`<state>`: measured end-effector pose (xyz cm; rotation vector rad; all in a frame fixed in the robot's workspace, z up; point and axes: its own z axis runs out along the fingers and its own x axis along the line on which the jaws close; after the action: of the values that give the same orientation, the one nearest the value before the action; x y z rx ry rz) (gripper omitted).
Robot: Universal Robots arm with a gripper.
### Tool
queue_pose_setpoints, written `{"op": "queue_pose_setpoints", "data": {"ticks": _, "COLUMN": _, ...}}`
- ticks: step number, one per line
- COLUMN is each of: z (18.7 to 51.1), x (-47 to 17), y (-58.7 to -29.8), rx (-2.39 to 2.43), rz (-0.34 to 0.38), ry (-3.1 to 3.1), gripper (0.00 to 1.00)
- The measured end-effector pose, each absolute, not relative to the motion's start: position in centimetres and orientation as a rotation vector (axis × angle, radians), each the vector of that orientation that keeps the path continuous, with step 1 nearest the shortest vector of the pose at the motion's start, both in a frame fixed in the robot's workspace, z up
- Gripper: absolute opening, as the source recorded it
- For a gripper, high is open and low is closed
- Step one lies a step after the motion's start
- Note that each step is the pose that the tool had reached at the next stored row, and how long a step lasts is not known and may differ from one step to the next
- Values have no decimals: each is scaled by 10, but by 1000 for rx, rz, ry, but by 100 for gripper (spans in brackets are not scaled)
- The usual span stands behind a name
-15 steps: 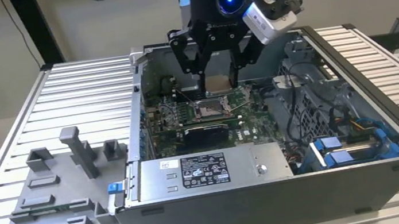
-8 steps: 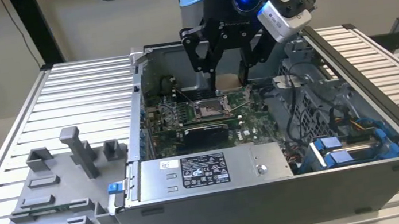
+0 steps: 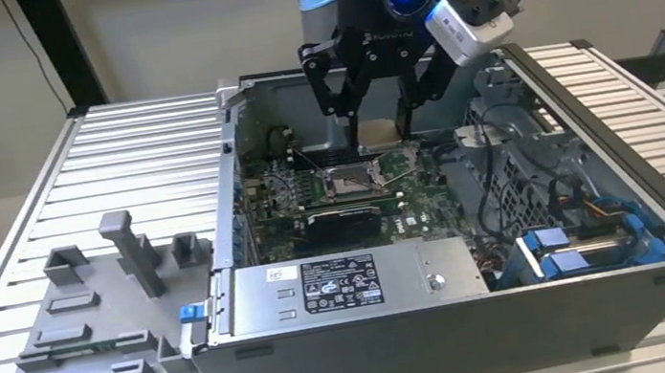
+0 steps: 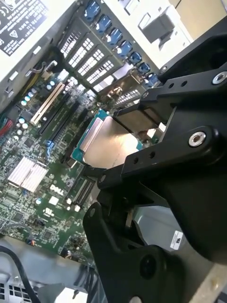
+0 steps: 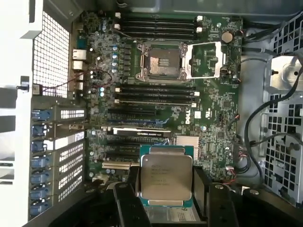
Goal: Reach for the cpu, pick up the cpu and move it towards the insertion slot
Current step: 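Pick up the cpu and move it towards the insertion slot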
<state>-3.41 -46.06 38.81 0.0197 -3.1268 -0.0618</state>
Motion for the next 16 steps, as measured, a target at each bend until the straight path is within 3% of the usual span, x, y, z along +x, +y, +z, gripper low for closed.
{"op": "queue_pose_setpoints", "data": {"ticks": 16, "z": 387, "x": -34, "y": -444, "rx": -27, "rz": -62, "ry": -3127, "gripper": 0}}
